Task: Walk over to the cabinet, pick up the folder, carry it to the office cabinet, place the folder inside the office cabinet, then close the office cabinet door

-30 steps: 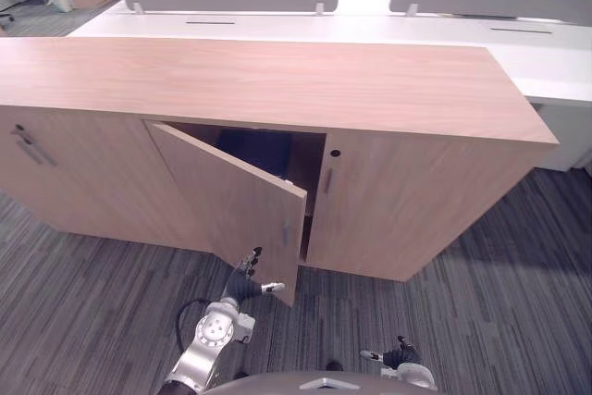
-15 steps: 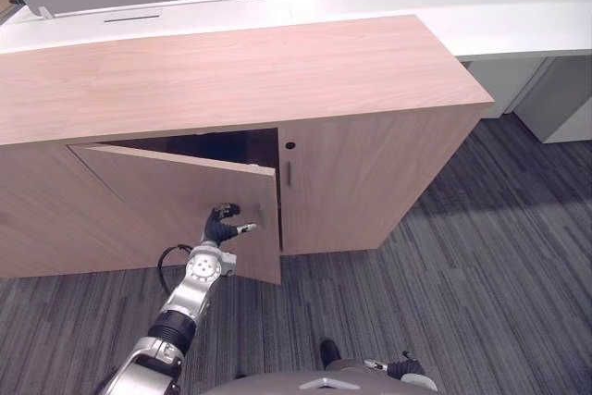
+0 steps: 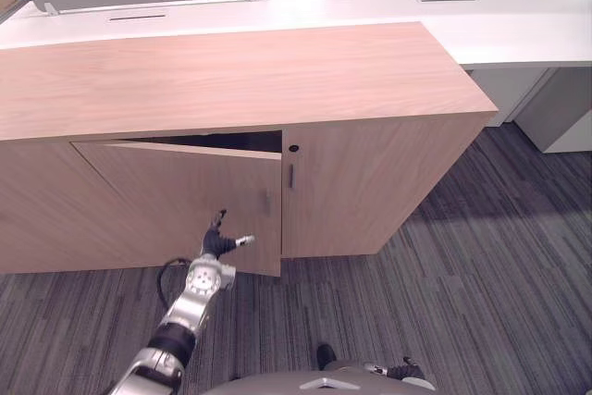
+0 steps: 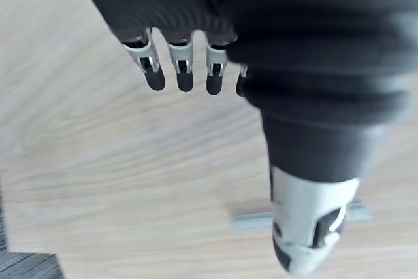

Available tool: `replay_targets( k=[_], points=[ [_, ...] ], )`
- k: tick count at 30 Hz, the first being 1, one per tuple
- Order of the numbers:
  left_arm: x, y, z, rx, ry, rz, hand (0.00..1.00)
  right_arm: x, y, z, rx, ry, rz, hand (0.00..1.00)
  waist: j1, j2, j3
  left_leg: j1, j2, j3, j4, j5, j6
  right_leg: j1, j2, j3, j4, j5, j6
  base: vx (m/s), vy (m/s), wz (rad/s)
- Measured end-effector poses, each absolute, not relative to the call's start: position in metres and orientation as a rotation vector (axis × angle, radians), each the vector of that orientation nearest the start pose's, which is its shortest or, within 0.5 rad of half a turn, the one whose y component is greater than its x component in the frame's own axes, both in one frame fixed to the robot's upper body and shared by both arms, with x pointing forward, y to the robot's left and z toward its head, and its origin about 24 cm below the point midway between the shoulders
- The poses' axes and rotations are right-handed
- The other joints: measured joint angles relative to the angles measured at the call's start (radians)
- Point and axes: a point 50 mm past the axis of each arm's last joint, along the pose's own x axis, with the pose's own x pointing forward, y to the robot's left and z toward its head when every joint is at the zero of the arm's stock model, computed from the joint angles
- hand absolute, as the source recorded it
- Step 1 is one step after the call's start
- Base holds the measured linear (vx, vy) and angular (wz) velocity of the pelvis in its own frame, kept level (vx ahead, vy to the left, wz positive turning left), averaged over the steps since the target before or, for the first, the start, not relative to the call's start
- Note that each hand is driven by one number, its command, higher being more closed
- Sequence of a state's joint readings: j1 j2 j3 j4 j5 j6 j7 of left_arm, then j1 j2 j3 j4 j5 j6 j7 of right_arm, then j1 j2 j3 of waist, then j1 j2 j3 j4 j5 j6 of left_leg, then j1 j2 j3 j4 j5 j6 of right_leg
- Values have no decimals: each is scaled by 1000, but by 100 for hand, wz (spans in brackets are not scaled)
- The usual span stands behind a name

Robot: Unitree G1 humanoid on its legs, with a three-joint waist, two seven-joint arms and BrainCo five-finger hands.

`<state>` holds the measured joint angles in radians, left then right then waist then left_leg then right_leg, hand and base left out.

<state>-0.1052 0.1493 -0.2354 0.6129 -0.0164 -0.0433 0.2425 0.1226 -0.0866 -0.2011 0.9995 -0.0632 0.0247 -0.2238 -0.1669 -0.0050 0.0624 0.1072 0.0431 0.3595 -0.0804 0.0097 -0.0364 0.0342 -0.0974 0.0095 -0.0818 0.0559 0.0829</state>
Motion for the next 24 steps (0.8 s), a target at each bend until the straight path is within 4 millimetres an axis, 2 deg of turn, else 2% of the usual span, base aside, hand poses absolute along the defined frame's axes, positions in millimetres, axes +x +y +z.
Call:
replay_targets(
  k=[1, 4, 7, 10, 15, 20, 24],
  points=[
    [222, 156, -78, 259, 509, 33, 0, 80, -223, -158, -156, 1136, -429, 0, 11, -4, 3, -1, 0, -4, 0, 0, 0, 0, 1, 0, 0, 0, 0, -29, -39, 3],
    [194, 161, -99, 249, 621, 26, 0, 83, -221, -158, -137, 1133, -434, 0, 28, -8, 5, -2, -5, -22, 1, 1, 1, 0, 1, 3, -3, -2, 3, -30, -29, 4],
    [165, 177, -119, 234, 746, 74, 0, 84, -220, -159, -134, 1138, -430, 0, 46, -18, 1, -6, -13, -68, 1, 1, 2, 0, -4, 1, -5, -4, 9, -25, -26, 8],
    [137, 197, -135, 215, 876, 153, 0, 83, -217, -160, -129, 1150, -424, 0, 63, -34, -5, -7, -19, -126, 1, 1, 2, 1, -10, -2, -5, -6, 13, -22, -25, 5],
    [98, 208, -154, 231, 1050, 176, 0, 83, -214, -161, -121, 1153, -418, 0, 82, -45, -11, -7, -30, -143, 1, 1, 2, 4, -24, -14, -5, -9, 16, -47, -5, 6],
    [87, 214, -157, 231, 1092, 200, 0, 82, -215, -162, -116, 1165, -420, 0, 87, -42, -20, -3, -36, -166, 1, 5, 7, 17, -29, -29, -5, -10, 17, -41, -16, 10],
    [84, 215, -158, 194, 1103, 230, 0, 84, -217, -162, -108, 1168, -397, 0, 104, -37, -21, -2, -39, -171, 1, 5, 8, 18, -32, -32, -3, -11, 18, -41, -14, 2]
  ],
)
